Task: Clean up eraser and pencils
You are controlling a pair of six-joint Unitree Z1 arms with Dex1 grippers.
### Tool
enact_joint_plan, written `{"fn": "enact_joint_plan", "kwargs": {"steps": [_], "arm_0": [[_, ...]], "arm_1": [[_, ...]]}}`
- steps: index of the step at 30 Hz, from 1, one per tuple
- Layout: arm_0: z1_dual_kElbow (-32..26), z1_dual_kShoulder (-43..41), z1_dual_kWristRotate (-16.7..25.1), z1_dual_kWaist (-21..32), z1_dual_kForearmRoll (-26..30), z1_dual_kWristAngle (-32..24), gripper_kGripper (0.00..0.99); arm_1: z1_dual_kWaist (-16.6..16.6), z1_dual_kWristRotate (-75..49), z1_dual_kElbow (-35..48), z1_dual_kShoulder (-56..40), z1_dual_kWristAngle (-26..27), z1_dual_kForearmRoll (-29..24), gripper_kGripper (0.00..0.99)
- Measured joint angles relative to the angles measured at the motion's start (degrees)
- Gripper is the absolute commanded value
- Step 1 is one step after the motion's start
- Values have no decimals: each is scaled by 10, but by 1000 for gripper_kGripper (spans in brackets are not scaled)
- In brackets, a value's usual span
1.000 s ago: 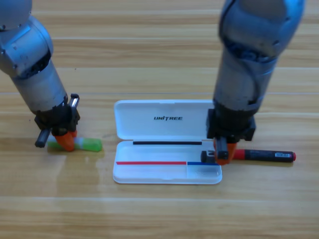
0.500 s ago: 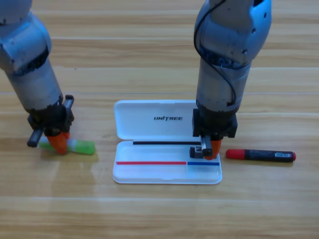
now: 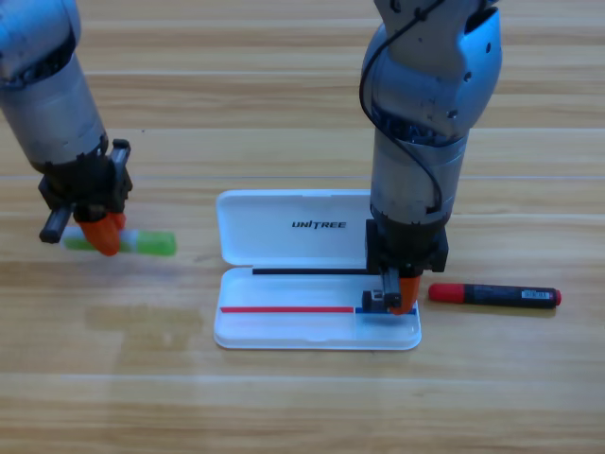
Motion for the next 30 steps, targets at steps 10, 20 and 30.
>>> {"fn": "enact_joint_plan", "kwargs": {"steps": [10,20,30], "arm_0": [[-10,0,0,0,14,0,0],[-22,0,-4,0,24,0,0],[-37,0,-15,0,40,0,0]], "arm_1": [[0,0,9,0,2,0,114],[0,0,12,-4,3,0,874],[1,0,37,-116,35,20,874]]}}
